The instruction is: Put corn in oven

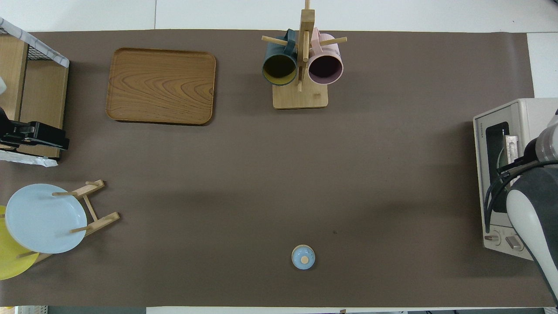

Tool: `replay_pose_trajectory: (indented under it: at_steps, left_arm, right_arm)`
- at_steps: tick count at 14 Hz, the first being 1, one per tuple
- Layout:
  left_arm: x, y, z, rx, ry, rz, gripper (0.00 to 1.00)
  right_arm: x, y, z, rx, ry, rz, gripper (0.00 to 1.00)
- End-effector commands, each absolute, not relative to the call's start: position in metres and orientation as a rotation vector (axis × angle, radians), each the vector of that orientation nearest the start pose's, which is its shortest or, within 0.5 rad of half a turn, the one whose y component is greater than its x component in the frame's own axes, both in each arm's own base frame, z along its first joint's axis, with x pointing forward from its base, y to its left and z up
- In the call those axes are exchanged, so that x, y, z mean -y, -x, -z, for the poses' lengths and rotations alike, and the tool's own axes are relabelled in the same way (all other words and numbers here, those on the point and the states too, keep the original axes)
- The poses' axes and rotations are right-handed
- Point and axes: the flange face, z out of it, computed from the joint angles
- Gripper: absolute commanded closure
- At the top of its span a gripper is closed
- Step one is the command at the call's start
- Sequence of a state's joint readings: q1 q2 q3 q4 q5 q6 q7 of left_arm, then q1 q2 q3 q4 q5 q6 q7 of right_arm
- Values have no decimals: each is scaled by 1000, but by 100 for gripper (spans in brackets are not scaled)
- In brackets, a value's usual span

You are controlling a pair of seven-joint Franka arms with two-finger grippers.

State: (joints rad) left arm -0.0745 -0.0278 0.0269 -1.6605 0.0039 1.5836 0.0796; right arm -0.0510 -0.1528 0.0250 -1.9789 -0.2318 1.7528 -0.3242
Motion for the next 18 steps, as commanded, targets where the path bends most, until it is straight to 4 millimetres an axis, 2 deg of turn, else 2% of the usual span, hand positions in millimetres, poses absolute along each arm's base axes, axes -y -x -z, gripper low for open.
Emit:
replay_pose_trajectory:
  at_steps: [1, 2, 6, 8, 10, 11, 14, 15, 17, 18]
  left_arm:
    - [24, -538, -602, -202, 3144, -48, 0]
    - [24, -538, -602, -202, 3144, -48, 0]
    - [24, -538, -602, -202, 3144, -48, 0]
    - [24, -538, -602, -202, 3144, -48, 0]
    - [24, -538, -602, -205, 3144, -50, 0]
    - [24, -538, -602, -205, 3144, -50, 0]
    - [24, -538, -602, -202, 3144, -48, 0]
    - [24, -538, -602, -205, 3144, -48, 0]
    - [24, -538, -602, -202, 3144, -48, 0]
    - [24, -538, -602, -202, 3144, -48, 0]
  right_arm:
    - [30, -507, -538, 531, 3196, -134, 15]
    - [27, -509, -540, 518, 3164, -114, 0]
    - [17, -520, -560, 499, 3135, -142, 0]
    - [12, -526, -568, 382, 3099, -164, 0]
    - [5, -529, -567, 251, 3106, -235, 0]
    - [-2, -533, -570, 245, 3105, -257, 0]
    - [-1, -537, -566, 242, 3115, -284, 0]
    - [-4, -544, -557, 230, 3110, -343, 0]
    - [3, -549, -562, 174, 3108, -369, 0]
    - [-4, -549, -563, 193, 3112, -366, 0]
